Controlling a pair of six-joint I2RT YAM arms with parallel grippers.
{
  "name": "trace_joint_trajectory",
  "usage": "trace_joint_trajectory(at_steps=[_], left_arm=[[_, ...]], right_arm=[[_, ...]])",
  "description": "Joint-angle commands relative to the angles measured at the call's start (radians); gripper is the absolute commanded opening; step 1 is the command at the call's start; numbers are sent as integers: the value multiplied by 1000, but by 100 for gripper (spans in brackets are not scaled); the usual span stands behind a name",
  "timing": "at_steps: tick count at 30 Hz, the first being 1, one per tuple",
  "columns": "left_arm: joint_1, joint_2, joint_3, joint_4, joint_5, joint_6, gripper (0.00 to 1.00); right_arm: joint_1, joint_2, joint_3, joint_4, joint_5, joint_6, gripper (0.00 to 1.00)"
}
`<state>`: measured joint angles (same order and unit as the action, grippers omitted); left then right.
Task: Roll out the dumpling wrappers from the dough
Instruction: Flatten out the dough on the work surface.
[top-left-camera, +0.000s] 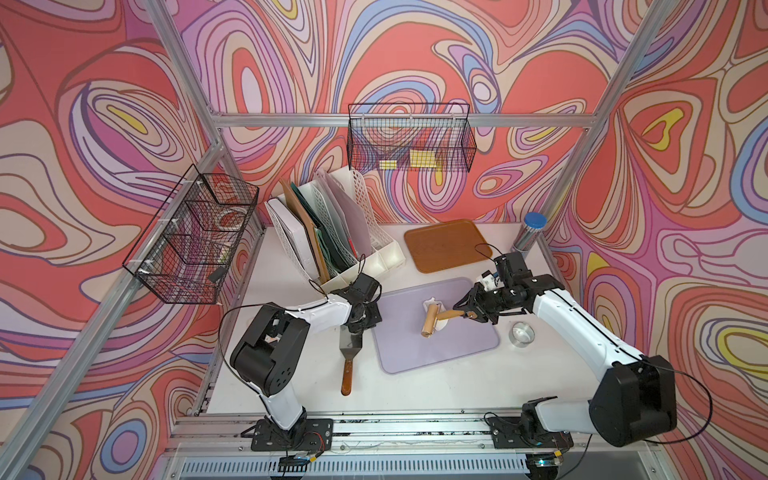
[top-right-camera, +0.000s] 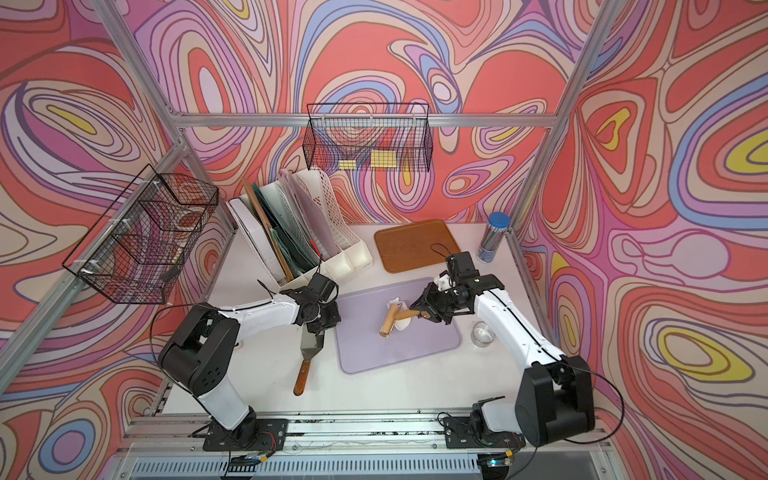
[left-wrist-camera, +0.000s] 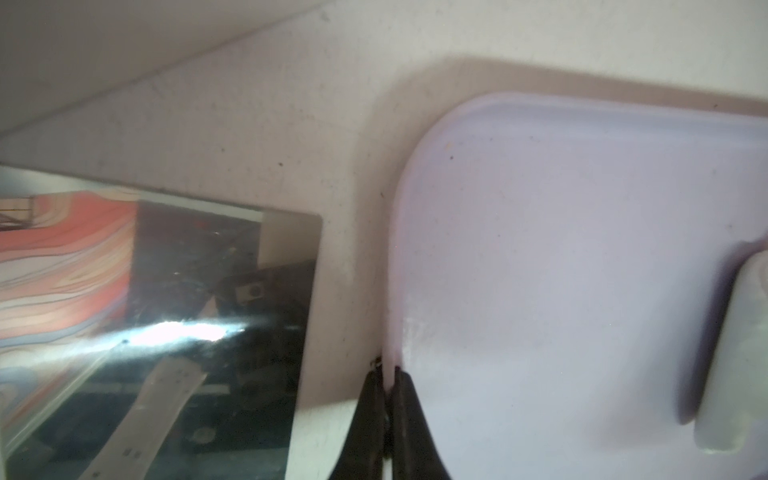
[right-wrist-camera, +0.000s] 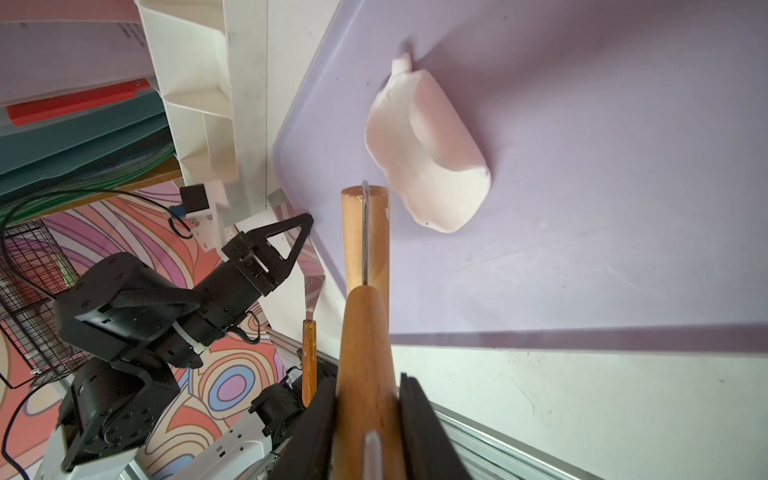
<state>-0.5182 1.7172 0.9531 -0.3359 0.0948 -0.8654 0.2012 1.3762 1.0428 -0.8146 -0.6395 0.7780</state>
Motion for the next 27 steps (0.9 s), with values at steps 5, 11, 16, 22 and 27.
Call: trace_joint_trajectory(at_steps=[5, 11, 16, 22, 27], left_arm=[[-5, -1, -14, 7, 27, -27, 0], [-5, 7, -12, 14, 37, -23, 0], [-6, 9, -12, 19, 43, -20, 0], [-6, 15, -9, 26, 49, -18, 0], [-6, 18, -10, 28, 54, -17, 0]], right_arm=[[-17, 10, 6, 36, 42, 17, 0], [-26, 7, 17, -10, 135, -7, 0], [-27, -1, 36, -24, 204, -10, 0], [-26, 12, 18, 25, 195, 8, 0], [-26, 27, 8, 53, 224, 17, 0]])
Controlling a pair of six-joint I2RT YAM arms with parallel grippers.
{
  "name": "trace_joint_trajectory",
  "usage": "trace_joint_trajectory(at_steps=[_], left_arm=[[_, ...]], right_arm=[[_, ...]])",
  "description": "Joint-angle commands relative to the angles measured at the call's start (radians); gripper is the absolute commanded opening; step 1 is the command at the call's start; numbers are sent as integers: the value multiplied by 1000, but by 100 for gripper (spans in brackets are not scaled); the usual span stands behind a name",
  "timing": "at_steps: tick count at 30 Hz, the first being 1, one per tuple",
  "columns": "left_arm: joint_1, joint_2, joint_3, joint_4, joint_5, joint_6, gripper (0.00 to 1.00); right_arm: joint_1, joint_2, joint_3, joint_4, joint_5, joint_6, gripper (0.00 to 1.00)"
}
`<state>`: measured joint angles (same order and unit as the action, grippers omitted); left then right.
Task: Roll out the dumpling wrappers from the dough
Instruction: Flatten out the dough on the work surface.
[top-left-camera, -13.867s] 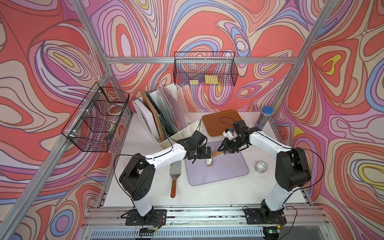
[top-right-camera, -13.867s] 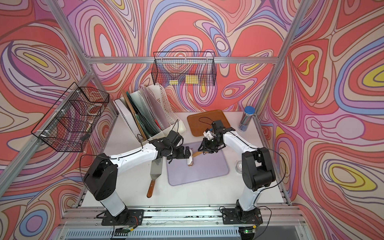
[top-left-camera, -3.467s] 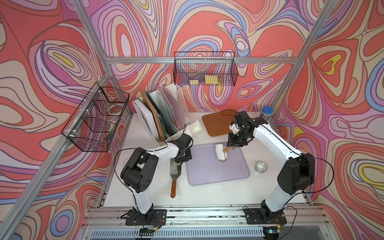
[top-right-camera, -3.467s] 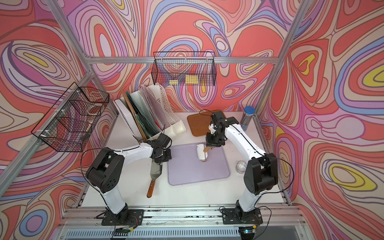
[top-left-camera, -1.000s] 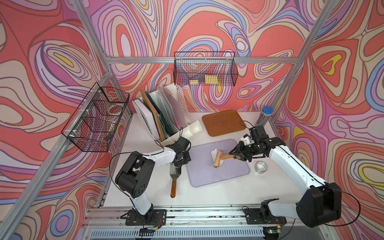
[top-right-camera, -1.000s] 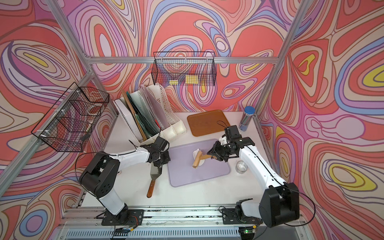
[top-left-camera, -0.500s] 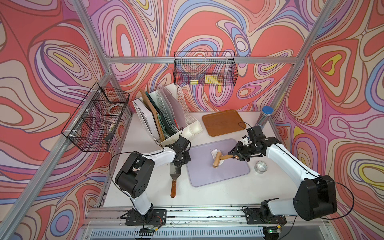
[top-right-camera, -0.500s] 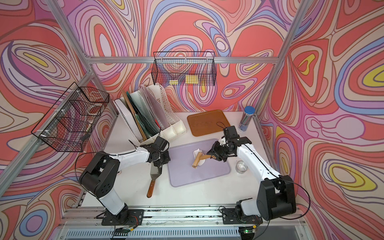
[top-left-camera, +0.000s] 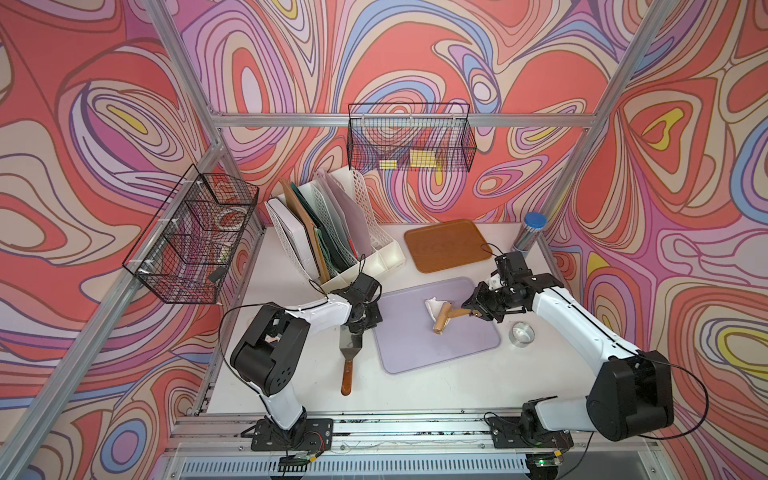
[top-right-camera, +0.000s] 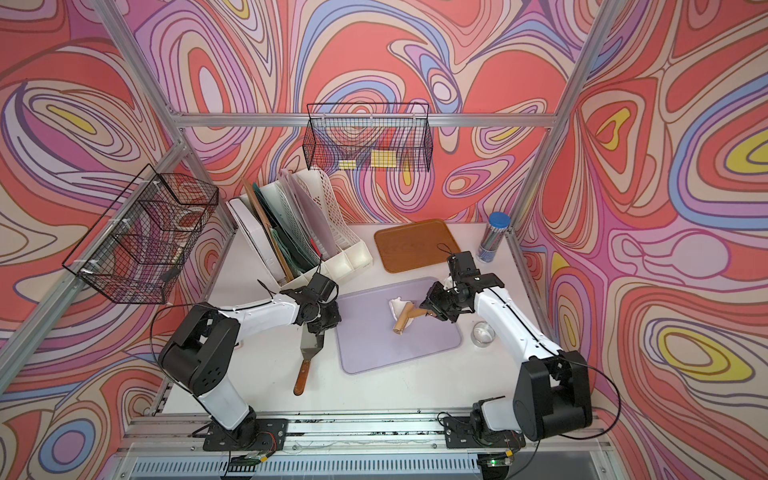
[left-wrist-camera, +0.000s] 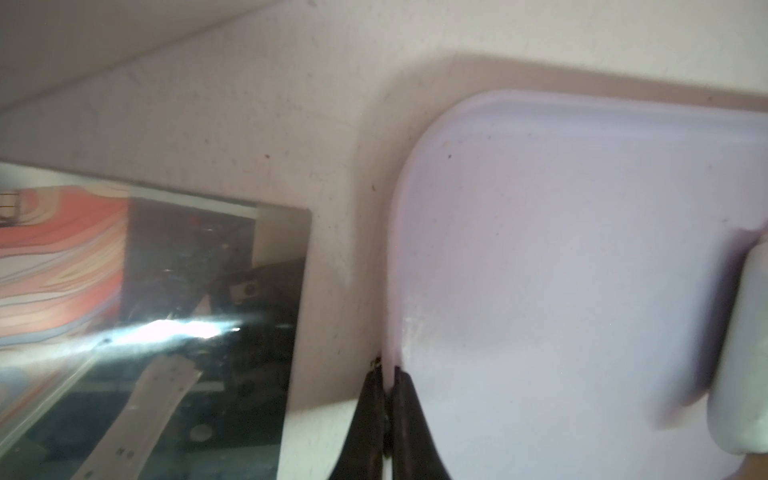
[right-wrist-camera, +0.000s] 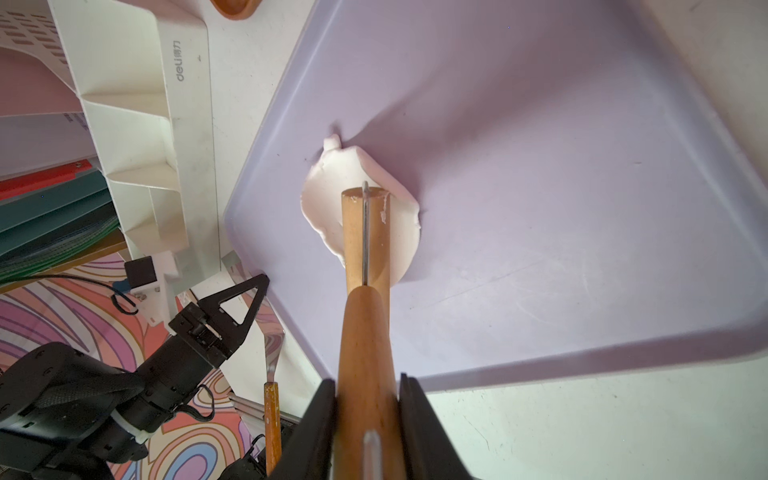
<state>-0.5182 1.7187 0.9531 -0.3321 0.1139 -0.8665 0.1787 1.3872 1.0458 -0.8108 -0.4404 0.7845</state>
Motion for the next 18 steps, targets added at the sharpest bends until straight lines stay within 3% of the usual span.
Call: trace_joint_trajectory(at_steps=[1, 10, 18], left_arm=[[-8, 16, -10, 24, 35, -15, 0], [-14, 22, -13, 29, 39, -12, 0], [-30, 27, -9, 29, 38, -12, 0]], right_arm=[[-4, 22, 4, 53, 30, 10, 0], [5, 106, -38, 104, 79, -30, 0], [90, 216, -18, 118, 181, -63, 0]])
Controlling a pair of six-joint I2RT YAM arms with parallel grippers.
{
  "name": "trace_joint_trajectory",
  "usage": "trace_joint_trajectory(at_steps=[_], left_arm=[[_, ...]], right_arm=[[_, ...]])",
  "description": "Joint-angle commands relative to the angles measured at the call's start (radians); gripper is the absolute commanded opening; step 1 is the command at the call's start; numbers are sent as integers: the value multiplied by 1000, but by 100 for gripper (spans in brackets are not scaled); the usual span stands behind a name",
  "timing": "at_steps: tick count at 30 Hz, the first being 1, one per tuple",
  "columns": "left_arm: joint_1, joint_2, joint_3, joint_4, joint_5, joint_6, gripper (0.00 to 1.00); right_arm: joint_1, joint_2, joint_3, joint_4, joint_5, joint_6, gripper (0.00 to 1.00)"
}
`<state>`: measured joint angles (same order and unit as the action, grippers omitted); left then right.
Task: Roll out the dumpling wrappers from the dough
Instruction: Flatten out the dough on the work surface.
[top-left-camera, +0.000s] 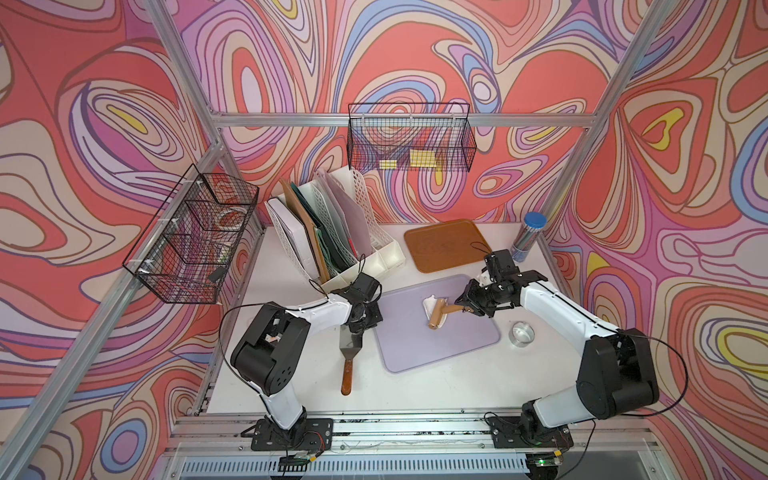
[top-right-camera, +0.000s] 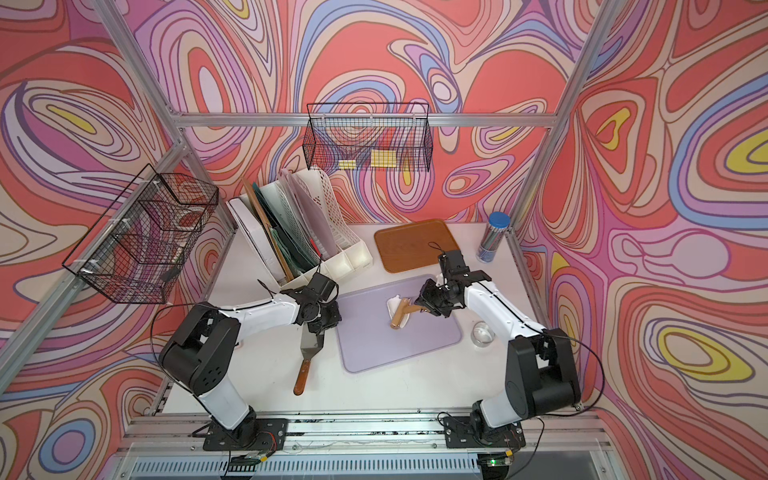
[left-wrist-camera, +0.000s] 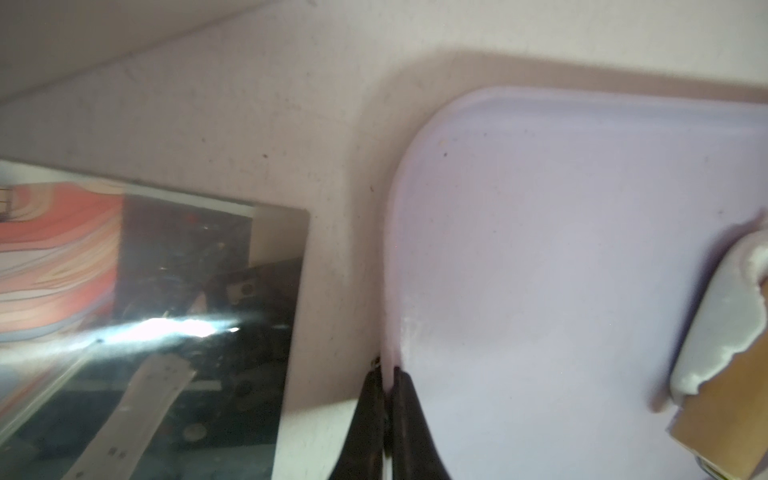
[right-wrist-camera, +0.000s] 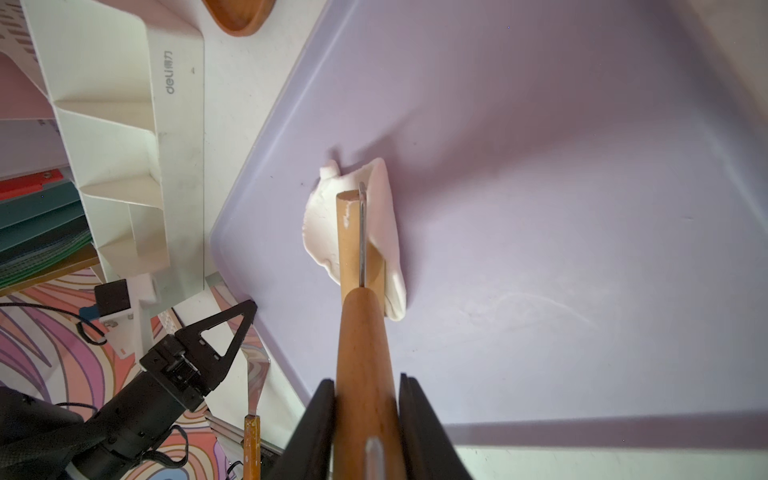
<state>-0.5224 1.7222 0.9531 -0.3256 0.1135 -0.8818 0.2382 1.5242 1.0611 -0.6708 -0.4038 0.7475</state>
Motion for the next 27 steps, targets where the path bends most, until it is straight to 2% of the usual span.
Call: trace_joint_trajectory(at_steps=[1, 3, 8, 12, 20, 27], left_arm=[[-28, 24, -9, 21, 38, 4, 0], [-34, 27, -5, 16, 37, 6, 0], [-41, 23, -6, 9, 26, 6, 0], [-44, 14, -6, -2, 9, 13, 0], [-59, 7, 2, -26, -21, 20, 0], [-60, 3, -1, -30, -41, 12, 0]], right_arm=[[40, 89, -27, -31, 172, -30, 0], [49, 111, -15, -53, 222, -35, 0], [49, 141, -25, -36, 259, -36, 0], [51, 153, -30, 36, 204, -33, 0], [84, 225, 46, 59, 218, -60, 0], [112, 214, 89, 126, 93, -93, 0]])
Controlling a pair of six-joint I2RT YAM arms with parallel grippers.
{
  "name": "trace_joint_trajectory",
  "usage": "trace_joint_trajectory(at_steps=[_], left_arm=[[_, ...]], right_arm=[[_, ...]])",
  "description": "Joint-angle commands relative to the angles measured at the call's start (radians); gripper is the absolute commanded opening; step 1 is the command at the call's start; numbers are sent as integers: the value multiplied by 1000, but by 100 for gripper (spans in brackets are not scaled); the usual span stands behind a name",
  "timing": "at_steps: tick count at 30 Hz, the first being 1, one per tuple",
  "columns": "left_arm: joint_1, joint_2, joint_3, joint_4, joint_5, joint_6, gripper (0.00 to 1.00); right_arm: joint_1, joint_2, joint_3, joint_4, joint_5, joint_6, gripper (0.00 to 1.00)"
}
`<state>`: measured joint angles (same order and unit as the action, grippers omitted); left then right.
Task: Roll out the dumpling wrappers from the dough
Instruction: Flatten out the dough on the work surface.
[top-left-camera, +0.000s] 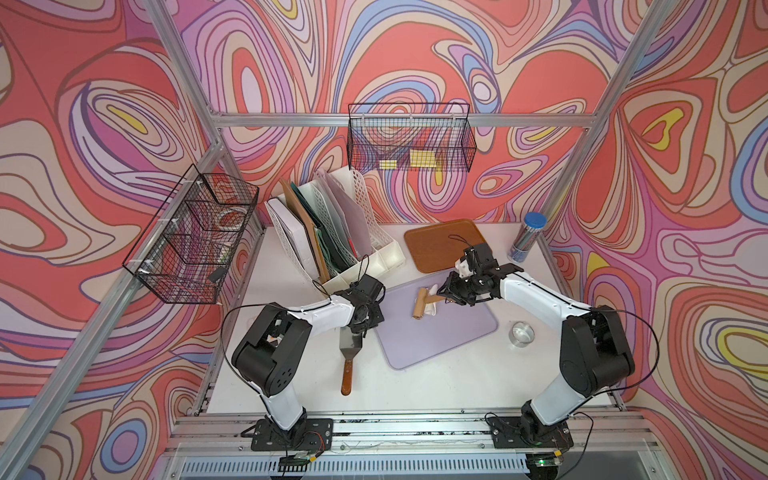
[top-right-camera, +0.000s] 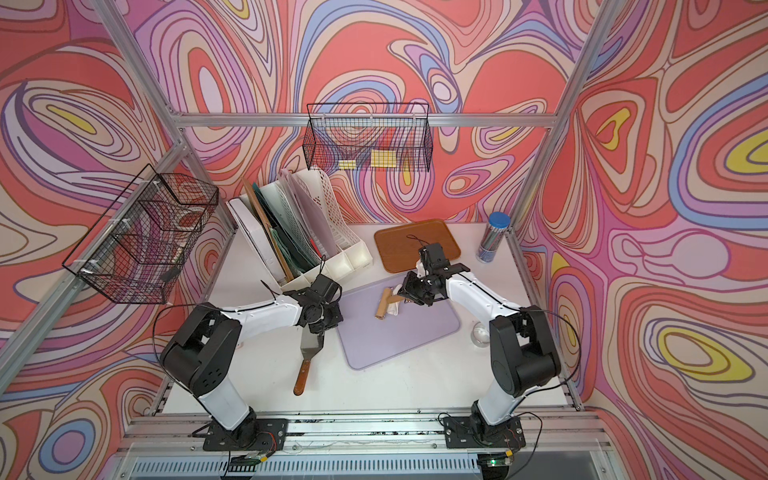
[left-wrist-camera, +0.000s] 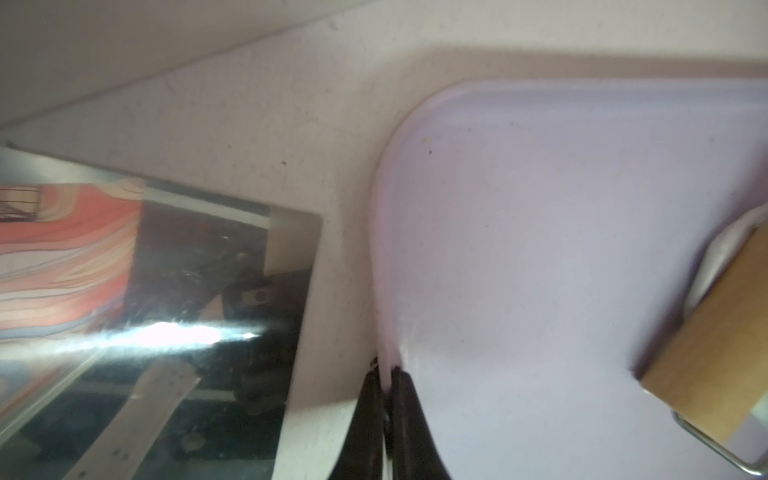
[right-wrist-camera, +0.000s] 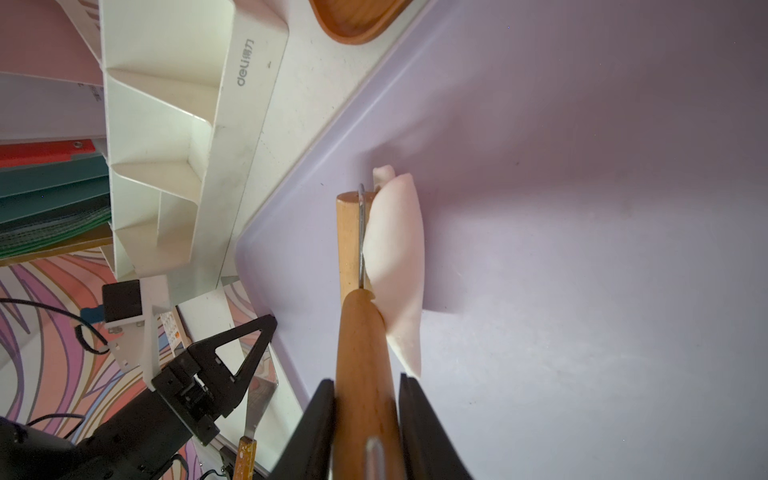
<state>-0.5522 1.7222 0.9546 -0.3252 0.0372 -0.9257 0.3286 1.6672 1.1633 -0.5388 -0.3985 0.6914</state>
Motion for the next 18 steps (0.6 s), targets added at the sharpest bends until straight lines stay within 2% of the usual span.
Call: trace_joint_trajectory(at_steps=[1, 6, 11, 18], left_arm=[[-32, 5, 1, -35, 33, 55, 0], [-34, 5, 13, -59, 14, 53, 0], [-34, -2, 16, -78, -8, 54, 0], [-34, 10, 22, -82, -12, 56, 0]], right_arm=[[28, 76, -2, -5, 78, -37, 0], [35, 71, 21, 25, 31, -36, 0], [34, 2, 48, 51, -114, -47, 0], [26, -115, 114, -46, -267, -131, 0]])
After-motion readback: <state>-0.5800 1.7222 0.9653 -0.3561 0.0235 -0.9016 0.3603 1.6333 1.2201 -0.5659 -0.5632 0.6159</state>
